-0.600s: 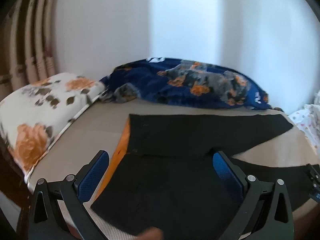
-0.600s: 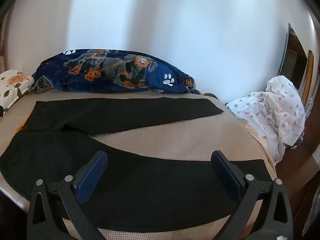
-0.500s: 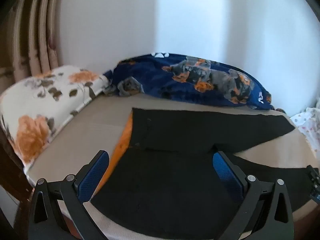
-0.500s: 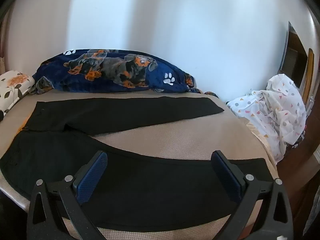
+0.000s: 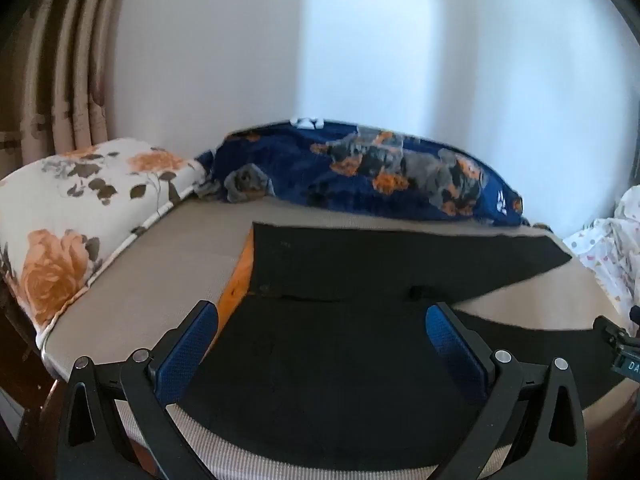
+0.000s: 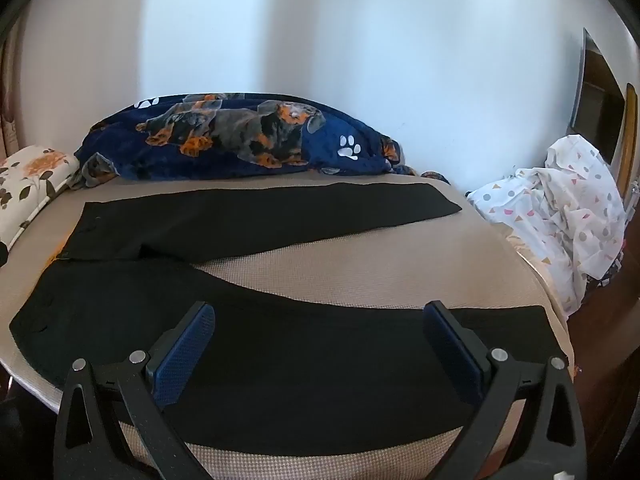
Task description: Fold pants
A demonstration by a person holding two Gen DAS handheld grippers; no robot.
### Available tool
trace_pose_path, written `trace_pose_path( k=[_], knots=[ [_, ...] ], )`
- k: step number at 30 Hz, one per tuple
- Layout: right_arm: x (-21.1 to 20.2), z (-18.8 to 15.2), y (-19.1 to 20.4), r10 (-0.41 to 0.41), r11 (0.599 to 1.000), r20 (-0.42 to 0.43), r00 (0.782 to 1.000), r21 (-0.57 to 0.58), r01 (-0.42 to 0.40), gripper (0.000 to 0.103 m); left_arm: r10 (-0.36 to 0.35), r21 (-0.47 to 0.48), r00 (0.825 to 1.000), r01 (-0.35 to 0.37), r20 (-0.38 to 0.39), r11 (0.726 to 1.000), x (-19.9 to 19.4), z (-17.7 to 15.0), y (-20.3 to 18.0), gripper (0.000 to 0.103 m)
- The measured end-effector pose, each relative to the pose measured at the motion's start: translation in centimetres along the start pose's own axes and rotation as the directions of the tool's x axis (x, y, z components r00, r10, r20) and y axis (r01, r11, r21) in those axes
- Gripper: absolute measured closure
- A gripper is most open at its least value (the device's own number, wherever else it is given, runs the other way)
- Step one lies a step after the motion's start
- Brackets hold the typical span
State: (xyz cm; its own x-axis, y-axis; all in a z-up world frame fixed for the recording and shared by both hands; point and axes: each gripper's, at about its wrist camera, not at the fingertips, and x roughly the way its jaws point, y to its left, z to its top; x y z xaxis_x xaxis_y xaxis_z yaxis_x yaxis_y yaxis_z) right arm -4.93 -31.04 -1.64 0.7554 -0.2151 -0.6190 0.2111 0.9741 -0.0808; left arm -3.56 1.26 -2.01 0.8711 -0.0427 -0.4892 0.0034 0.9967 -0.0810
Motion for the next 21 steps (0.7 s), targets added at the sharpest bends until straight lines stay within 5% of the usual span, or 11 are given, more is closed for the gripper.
trace_pose_path(
  k=[13, 21],
  knots=[
    [0.5, -0.8, 0.3, 0.007, 1.000, -0.021, 1.000, -0.004, -0.007, 0.000, 0.028, 0.140, 1.000, -0.027, -0.005, 0.990, -0.3, 0.9, -2.4, 0.000],
    [1.2, -0.4, 0.5, 0.019, 1.000, -0.063, 0.998, -0.008, -0.020, 0.000, 0.082, 0.144, 0.996, -0.077, -0.027, 0.986, 0.9, 1.3, -2.1, 0.000]
  ],
)
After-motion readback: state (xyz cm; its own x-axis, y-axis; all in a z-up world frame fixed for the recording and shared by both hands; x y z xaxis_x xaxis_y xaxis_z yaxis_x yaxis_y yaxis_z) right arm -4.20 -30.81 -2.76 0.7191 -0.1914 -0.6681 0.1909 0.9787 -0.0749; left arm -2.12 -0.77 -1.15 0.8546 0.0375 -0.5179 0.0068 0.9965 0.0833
